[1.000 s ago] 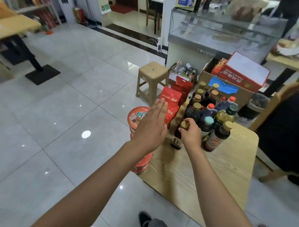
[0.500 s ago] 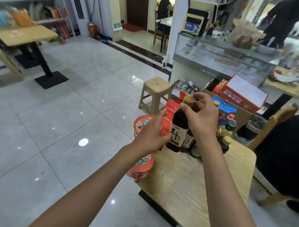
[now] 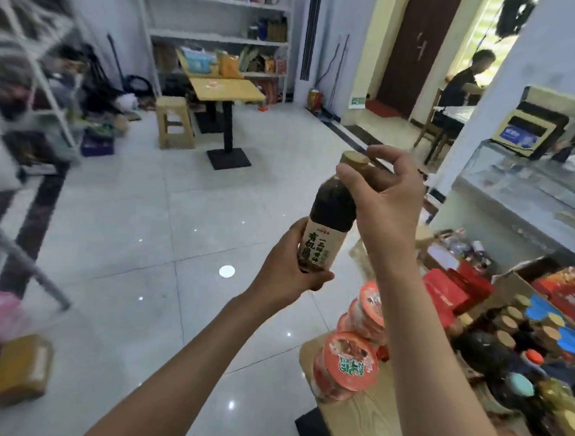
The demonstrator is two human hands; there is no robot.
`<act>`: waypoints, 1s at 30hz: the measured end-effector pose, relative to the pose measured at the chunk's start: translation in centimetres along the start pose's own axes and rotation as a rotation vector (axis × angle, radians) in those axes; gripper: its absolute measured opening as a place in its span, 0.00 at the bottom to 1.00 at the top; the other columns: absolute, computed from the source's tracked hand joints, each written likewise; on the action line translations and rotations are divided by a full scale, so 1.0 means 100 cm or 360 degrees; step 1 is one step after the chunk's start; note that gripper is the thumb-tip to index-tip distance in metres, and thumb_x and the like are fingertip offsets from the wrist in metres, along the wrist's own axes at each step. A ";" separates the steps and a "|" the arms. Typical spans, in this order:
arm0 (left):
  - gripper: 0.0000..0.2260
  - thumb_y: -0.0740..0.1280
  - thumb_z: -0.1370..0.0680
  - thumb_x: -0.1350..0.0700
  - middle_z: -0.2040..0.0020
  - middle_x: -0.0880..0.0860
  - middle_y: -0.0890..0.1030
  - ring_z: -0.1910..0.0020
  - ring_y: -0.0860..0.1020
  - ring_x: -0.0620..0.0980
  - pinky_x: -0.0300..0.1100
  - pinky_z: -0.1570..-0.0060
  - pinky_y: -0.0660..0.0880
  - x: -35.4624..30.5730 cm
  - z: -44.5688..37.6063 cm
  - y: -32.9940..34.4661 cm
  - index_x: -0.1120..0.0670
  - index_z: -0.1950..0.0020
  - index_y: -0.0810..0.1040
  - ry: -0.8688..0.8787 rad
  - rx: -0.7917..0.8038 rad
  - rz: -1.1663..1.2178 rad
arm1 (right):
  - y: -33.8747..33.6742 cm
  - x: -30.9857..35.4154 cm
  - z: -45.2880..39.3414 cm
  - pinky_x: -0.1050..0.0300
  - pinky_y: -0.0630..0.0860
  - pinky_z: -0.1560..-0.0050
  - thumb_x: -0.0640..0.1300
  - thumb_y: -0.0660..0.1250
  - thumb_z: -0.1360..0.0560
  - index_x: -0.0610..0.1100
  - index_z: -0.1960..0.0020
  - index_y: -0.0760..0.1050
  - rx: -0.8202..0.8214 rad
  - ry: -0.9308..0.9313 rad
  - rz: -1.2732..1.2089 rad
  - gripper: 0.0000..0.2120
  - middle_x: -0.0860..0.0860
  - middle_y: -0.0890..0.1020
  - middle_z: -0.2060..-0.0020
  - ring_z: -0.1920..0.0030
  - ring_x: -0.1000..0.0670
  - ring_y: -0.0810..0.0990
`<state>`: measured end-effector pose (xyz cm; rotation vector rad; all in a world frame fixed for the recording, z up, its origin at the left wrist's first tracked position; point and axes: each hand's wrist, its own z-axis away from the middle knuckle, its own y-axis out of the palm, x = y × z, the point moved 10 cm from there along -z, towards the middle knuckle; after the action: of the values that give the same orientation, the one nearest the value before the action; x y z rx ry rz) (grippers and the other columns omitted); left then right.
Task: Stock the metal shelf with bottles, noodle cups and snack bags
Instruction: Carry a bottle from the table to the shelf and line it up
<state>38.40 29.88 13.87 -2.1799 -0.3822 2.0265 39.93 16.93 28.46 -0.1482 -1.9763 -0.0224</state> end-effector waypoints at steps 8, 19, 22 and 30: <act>0.34 0.81 0.34 0.55 0.48 0.35 0.73 0.51 0.75 0.37 0.35 0.63 0.80 0.045 0.081 -0.203 0.37 0.38 0.65 -0.0149 -0.0897 -0.0030 | 0.221 0.032 0.048 0.55 0.82 0.48 0.47 0.74 0.27 0.50 0.39 0.74 0.0766 -0.0117 -0.0172 0.18 0.51 0.85 0.49 0.49 0.55 0.84; 0.34 0.83 0.38 0.54 0.47 0.40 0.80 0.52 0.80 0.37 0.35 0.59 0.80 0.075 0.312 -0.447 0.36 0.40 0.68 -0.0271 -0.1877 -0.0160 | 0.485 0.144 0.240 0.61 0.77 0.49 0.49 0.55 0.16 0.45 0.43 0.80 0.1572 -0.0288 -0.0603 0.16 0.53 0.85 0.52 0.50 0.58 0.82; 0.36 0.83 0.39 0.52 0.48 0.37 0.80 0.49 0.79 0.35 0.34 0.57 0.80 0.068 0.379 -0.501 0.38 0.39 0.68 -0.0269 -0.2121 -0.0219 | 0.548 0.164 0.300 0.56 0.76 0.46 0.54 0.52 0.16 0.49 0.45 0.81 0.1732 -0.0196 -0.0707 0.20 0.54 0.85 0.51 0.48 0.55 0.82; 0.35 0.84 0.41 0.57 0.48 0.40 0.82 0.51 0.80 0.35 0.31 0.56 0.77 0.027 0.507 -0.585 0.43 0.39 0.72 -0.0157 -0.2545 -0.0396 | 0.657 0.217 0.448 0.61 0.69 0.61 0.48 0.55 0.16 0.50 0.59 0.76 0.2128 -0.0273 -0.0789 0.16 0.53 0.80 0.62 0.64 0.63 0.75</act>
<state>-17.03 83.20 23.08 -2.1881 -2.8243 1.7192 -1.90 87.89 26.96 1.2168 -1.7627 0.9796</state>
